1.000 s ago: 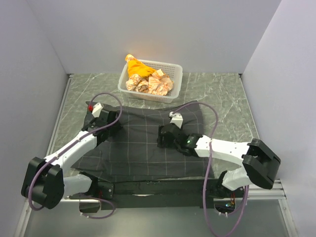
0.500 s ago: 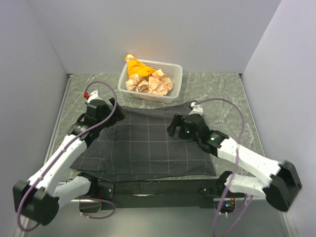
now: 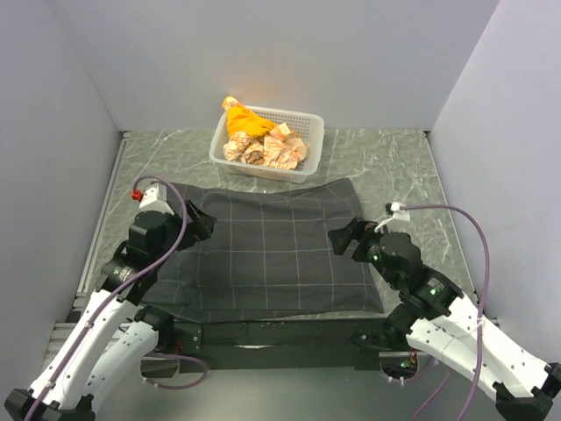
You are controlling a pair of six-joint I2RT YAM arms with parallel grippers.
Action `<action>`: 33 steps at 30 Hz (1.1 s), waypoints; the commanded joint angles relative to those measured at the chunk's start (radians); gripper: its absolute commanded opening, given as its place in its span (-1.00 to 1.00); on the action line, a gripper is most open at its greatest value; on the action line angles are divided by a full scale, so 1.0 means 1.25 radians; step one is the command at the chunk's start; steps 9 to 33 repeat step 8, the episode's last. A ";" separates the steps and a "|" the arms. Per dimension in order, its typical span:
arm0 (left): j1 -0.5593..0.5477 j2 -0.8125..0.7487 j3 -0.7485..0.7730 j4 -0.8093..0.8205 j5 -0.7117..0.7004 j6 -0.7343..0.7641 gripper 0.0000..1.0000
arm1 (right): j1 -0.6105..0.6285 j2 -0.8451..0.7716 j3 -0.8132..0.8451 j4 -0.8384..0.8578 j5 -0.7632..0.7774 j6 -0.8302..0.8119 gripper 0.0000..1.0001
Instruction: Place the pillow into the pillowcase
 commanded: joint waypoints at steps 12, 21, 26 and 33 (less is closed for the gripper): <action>-0.005 -0.031 0.005 0.022 0.016 0.003 1.00 | -0.004 -0.003 0.002 -0.025 0.043 -0.007 0.99; -0.005 -0.031 0.005 0.022 0.016 0.003 1.00 | -0.004 -0.003 0.002 -0.025 0.043 -0.007 0.99; -0.005 -0.031 0.005 0.022 0.016 0.003 1.00 | -0.004 -0.003 0.002 -0.025 0.043 -0.007 0.99; -0.005 -0.031 0.005 0.022 0.016 0.003 1.00 | -0.004 -0.003 0.002 -0.025 0.043 -0.007 0.99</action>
